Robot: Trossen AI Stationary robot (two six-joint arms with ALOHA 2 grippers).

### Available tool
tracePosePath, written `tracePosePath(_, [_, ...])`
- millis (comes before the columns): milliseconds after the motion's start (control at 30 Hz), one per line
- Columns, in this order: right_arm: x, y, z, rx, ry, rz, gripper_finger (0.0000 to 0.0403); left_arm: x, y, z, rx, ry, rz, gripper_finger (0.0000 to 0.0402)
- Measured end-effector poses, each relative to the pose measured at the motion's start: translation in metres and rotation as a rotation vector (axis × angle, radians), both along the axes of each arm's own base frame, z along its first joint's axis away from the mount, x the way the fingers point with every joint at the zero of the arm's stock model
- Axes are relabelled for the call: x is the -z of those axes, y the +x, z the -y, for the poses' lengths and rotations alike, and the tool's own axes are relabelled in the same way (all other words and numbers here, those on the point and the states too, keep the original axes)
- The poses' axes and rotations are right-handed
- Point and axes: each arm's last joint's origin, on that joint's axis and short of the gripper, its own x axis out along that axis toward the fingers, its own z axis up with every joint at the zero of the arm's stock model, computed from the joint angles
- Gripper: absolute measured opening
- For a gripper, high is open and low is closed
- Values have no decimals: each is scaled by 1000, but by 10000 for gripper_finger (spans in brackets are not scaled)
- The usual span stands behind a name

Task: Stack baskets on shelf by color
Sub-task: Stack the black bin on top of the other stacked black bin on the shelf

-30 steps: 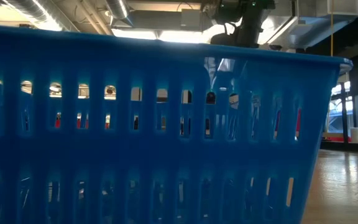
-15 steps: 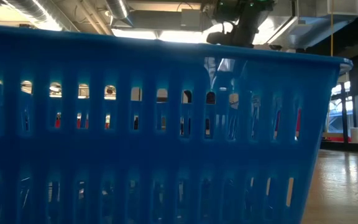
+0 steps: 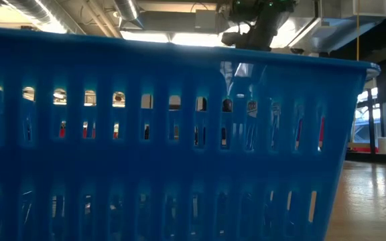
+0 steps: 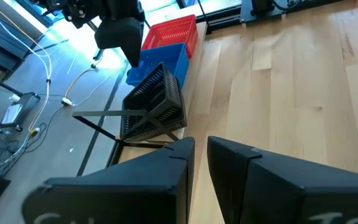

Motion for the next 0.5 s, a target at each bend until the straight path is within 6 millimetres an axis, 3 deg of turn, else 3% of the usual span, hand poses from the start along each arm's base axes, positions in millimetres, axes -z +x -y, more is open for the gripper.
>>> tracePosePath(167, [0, 7, -13, -177, 97, 55, 61, 0, 0, 0, 0, 0, 0, 37])
tracePosePath(333, [1, 12, -32, -293, 104, 29, 9, 0, 0, 0, 0, 0, 0, 37])
tracePosePath(500, [0, 18, -46, -374, 115, 47, 4, 0, 0, 0, -1, 1, 0, 37])
